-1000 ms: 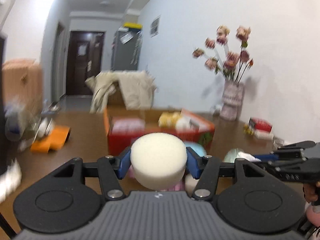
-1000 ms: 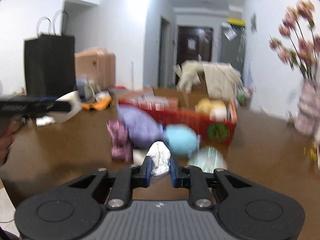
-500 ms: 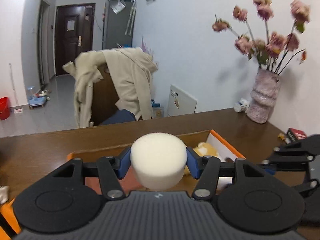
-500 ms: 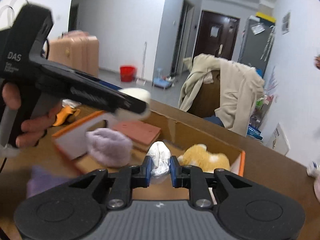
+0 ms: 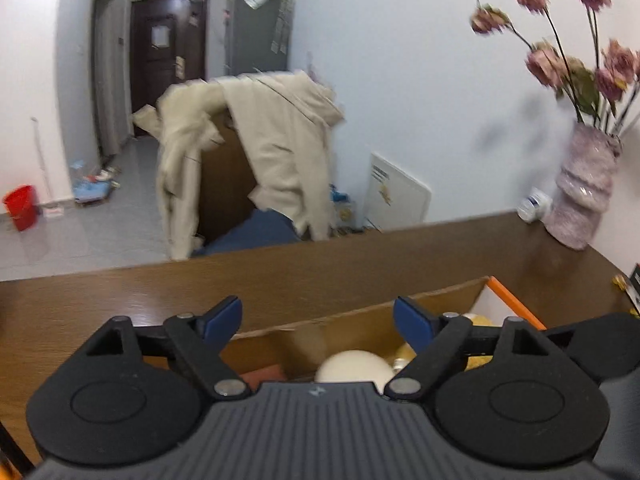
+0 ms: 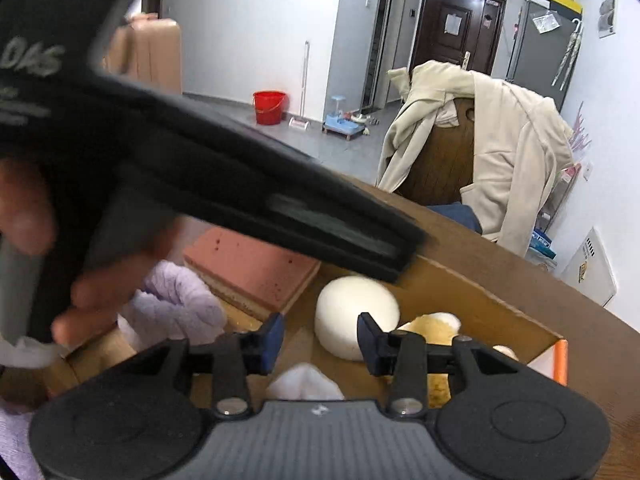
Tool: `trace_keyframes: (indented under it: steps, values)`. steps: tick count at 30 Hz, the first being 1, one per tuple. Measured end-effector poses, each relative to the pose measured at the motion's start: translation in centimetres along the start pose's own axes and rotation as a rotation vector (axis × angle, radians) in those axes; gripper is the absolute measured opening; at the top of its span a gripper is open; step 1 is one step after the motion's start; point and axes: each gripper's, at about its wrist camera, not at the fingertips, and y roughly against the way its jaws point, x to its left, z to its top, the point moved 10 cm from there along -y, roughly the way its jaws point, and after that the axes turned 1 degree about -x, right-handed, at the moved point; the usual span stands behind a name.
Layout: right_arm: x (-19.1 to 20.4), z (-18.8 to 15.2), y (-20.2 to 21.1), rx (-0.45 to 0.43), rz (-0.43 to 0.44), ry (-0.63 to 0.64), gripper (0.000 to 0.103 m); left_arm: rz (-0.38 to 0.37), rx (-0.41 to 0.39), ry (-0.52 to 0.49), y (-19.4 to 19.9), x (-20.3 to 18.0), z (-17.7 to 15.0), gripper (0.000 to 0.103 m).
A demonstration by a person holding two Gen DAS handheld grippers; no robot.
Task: Organize soft objects
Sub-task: 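Drop the foam puck in the box with left while right drops white tissue in, then move both tools back over the items on the table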
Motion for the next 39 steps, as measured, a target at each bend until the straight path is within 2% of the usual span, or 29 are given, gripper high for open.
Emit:
trace_keyframes:
  steps: [3,5,8,10,13,15,18,20,23,25,29,31,33,35,37,39]
  values:
    - [-0.4,0.6,2.5,-0.044,-0.028,-0.010,0.044,0.023,-0.080,0.012,4.1,1.1,1.1,0.098]
    - [-0.5,1.0,4.9,-0.075,-0.040,-0.022,0.047,0.045,-0.136,0.010,7.4,1.6,1.6,0.099]
    - [-0.2,1.3,8.7,-0.115,-0.061,-0.028,0.048,0.081,-0.178,-0.002,12.3,2.0,1.9,0.101]
    - [0.1,1.3,11.6,-0.154,-0.076,-0.022,0.053,0.100,-0.198,-0.006,15.7,2.2,1.2,0.103]
    - [1.1,-0.2,16.8,-0.234,-0.094,-0.035,0.057,0.113,-0.207,-0.021,21.5,2.8,-2.2,0.103]
    - [2.2,-2.0,20.3,-0.273,-0.100,-0.040,0.057,0.128,-0.202,-0.011,24.8,3.3,-4.6,0.103]
    - [3.5,-5.2,25.2,-0.327,-0.104,-0.072,0.063,0.132,-0.205,-0.016,30.0,3.6,-8.8,0.103]
    - [4.6,-7.8,27.8,-0.353,-0.110,-0.095,0.067,0.137,-0.229,-0.030,33.2,3.4,-11.7,0.103]
    - [7.1,-12.2,30.6,-0.372,-0.092,-0.106,0.072,0.116,-0.311,-0.017,37.4,3.0,-16.3,0.103]
    - [9.1,-15.5,31.5,-0.376,-0.066,-0.067,0.072,0.111,-0.342,0.001,39.1,2.5,-19.4,0.103]
    - [11.8,-20.8,31.2,-0.349,-0.099,-0.017,0.074,0.128,-0.367,0.056,40.8,1.9,-23.8,0.103]
    - [13.2,-22.6,30.7,-0.340,-0.108,0.002,0.076,0.095,-0.385,0.067,41.1,1.6,-24.9,0.103]
    - [14.0,-23.4,30.4,-0.346,-0.084,-0.018,0.076,0.077,-0.377,0.076,40.3,1.3,-25.4,0.103]
    - [14.4,-23.9,30.1,-0.355,-0.083,-0.064,0.077,0.100,-0.357,0.047,39.4,1.0,-25.6,0.103]
    - [14.9,-24.4,29.9,-0.382,-0.089,-0.070,0.088,0.097,-0.345,0.050,38.7,1.0,-25.8,0.103]
    - [15.3,-24.9,29.6,-0.409,-0.084,-0.068,0.089,0.090,-0.317,0.067,37.8,1.0,-26.3,0.103]
